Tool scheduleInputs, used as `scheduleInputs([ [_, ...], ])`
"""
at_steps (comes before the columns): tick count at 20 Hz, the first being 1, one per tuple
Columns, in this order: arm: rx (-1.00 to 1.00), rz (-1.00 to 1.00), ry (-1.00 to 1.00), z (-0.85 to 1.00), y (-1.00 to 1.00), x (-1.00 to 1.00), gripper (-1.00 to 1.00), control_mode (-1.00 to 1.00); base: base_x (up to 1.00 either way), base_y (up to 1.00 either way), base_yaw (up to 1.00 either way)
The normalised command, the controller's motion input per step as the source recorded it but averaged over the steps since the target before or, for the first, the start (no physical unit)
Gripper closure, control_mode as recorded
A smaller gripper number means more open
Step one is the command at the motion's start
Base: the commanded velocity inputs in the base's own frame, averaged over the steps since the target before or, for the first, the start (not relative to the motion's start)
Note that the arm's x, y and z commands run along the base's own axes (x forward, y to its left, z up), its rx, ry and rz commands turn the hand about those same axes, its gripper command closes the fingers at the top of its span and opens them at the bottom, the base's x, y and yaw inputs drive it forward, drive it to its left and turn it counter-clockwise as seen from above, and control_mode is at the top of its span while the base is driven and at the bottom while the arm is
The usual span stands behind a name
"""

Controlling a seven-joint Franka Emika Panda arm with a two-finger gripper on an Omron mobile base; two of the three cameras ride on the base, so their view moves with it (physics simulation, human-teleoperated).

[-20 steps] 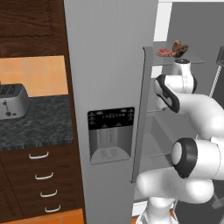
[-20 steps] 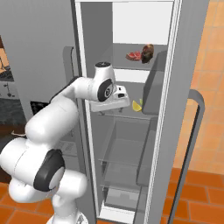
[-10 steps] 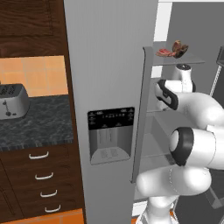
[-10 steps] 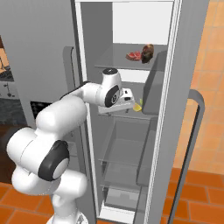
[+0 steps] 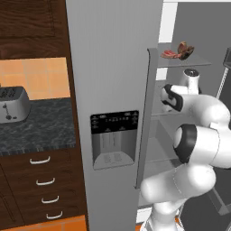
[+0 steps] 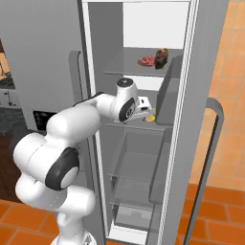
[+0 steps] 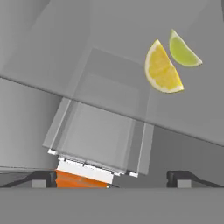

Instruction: Place one lemon wedge and one steak in each tupperware on the nearby counter, to pack two identical lunches.

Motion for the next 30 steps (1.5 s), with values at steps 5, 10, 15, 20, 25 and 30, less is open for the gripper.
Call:
scheduleInputs([
  [5,0.00,0.00,0.00,0.00,-0.40,0.60,-1.00,-1.00,0.00,0.00,0.00],
  [10,0.00,0.01,0.00,-0.02,-0.27,0.54,-1.00,-1.00,0.00,0.00,0.00],
  [15,0.00,0.03,0.00,-0.17,-0.02,0.55,-1.00,-1.00,0.00,0.00,0.00],
  [20,0.01,0.04,0.00,-0.36,-0.10,0.51,-1.00,-1.00,0.00,0.00,0.00],
  [25,0.04,0.06,0.00,-0.26,-0.26,0.44,-1.00,-1.00,0.00,0.00,0.00],
  [30,0.04,0.05,0.00,-0.12,-0.26,0.52,-1.00,-1.00,0.00,0.00,0.00],
])
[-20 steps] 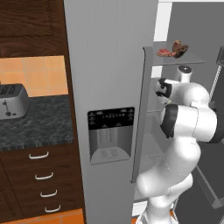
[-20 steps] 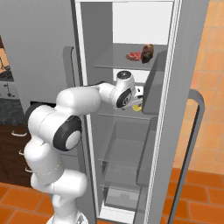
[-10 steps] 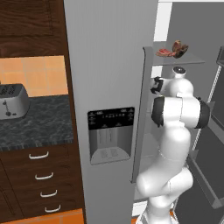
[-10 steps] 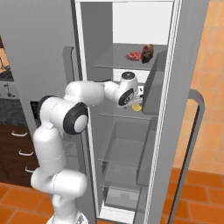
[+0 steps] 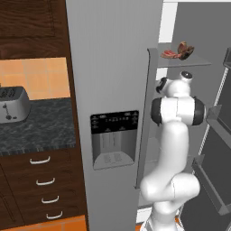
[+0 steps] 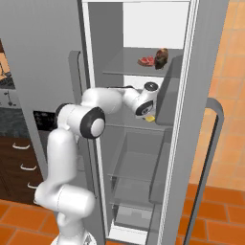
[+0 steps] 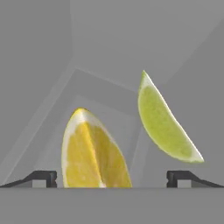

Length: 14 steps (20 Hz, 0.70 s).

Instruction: Place one lemon wedge and one steak in each tupperware on the nearby counter, to pack two identical lunches.

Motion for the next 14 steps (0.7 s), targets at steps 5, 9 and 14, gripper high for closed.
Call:
scheduleInputs([
  [5,0.00,0.02,0.02,-0.52,0.01,0.18,1.00,-1.00,0.00,0.00,0.00],
  [9,-0.01,0.00,0.00,-0.61,0.41,0.00,1.00,-1.00,0.00,0.00,0.00],
  [14,0.00,0.00,-0.03,-0.50,0.44,-0.39,1.00,-1.00,0.00,0.00,0.00],
])
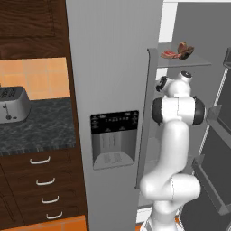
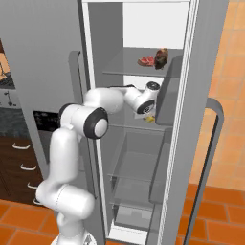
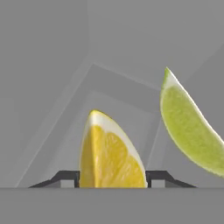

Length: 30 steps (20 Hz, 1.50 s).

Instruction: Place one lemon wedge and one steak in each tupperware on the nearby counter, to pack two identical lunches.

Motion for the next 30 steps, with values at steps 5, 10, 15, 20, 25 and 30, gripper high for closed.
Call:
scheduleInputs([
  [5,0.00,-0.02,-0.14,-0.10,0.46,-0.80,1.00,-1.00,0.00,0.00,0.00],
  [10,0.00,-0.18,-0.19,0.19,0.36,-0.97,1.00,-1.00,0.00,0.00,0.00],
  [15,-0.04,-0.22,-0.15,0.68,0.26,-0.79,1.00,-1.00,0.00,0.00,0.00],
  [20,-0.01,-0.20,0.00,0.73,0.13,-0.75,1.00,-1.00,0.00,0.00,0.00],
  [25,0.00,-0.11,0.00,0.98,0.04,-0.80,1.00,-1.00,0.00,0.00,0.00],
  [30,0.00,-0.02,0.00,0.77,0.00,-0.96,1.00,-1.00,0.00,0.00,0.00],
])
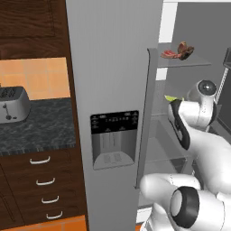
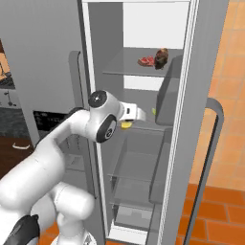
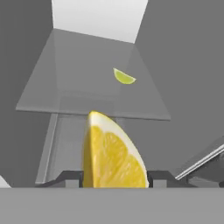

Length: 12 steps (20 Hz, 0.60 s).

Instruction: Place one lemon wedge and one steak in each tupperware on the nearby counter, to pack two identical lunches.

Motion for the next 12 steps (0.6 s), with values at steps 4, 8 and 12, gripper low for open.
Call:
scheduleInputs([
  [4,0.00,0.00,0.00,0.24,0.11,-0.94,1.00,-1.00,0.00,0.00,0.00],
  [8,-0.02,0.08,0.02,-0.05,0.41,-0.59,1.00,-1.00,0.00,0.00,0.00],
  [12,0.00,0.01,0.02,0.00,0.42,-0.52,1.00,1.00,-0.25,0.21,0.00],
])
